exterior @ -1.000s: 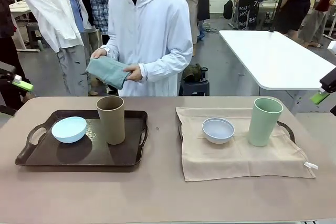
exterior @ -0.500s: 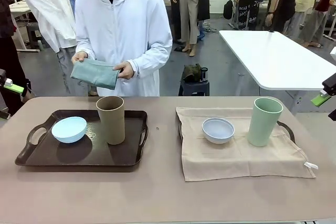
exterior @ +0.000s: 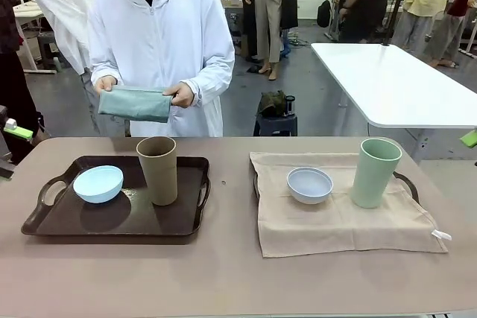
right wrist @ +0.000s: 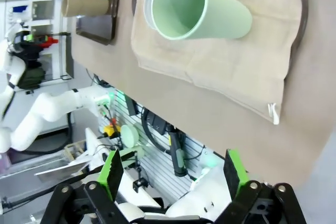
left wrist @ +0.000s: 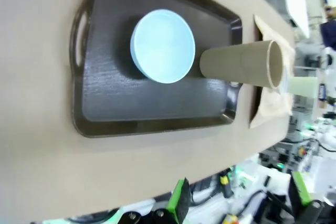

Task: Set up a tray with a mat and arrange the tableware.
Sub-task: Pick up the Picnic Bowl and Reusable plastic cup from the Handle tray in front of the human's position and hold them in the air.

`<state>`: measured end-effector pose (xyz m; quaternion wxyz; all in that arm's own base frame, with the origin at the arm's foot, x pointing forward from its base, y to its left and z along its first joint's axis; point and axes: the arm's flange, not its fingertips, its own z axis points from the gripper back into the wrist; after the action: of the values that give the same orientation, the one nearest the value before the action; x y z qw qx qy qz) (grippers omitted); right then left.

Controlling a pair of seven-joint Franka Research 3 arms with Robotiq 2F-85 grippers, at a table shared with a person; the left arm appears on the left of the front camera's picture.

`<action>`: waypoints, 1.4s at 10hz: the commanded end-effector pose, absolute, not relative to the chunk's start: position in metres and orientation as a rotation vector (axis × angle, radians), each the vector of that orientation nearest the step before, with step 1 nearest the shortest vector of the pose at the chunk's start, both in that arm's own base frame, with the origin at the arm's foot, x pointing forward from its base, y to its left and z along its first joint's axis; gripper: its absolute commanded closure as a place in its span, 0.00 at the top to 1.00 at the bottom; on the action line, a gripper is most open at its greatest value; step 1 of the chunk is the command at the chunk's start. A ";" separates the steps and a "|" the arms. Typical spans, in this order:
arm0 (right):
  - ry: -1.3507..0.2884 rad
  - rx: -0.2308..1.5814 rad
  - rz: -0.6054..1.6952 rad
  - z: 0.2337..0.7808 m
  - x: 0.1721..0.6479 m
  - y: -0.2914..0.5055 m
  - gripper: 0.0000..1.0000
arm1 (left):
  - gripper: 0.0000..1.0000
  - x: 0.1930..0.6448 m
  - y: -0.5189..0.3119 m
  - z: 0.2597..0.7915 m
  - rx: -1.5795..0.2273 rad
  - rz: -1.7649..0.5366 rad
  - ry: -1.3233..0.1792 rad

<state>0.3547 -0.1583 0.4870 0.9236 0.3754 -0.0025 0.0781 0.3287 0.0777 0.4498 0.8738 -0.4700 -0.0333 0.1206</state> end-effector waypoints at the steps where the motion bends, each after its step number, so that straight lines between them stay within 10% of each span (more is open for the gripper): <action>1: -0.009 0.874 0.137 0.482 0.359 -0.188 1.00 | 1.00 0.339 0.106 0.445 -1.070 0.259 -0.031; 14: -0.023 0.904 -0.097 0.457 0.362 -0.231 1.00 | 1.00 0.326 0.141 0.447 -1.057 0.230 -0.132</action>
<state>0.3618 -0.2296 0.4569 0.9008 0.4308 -0.0153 -0.0532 0.3266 0.1400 0.4461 0.8568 -0.5009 -0.0656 0.1040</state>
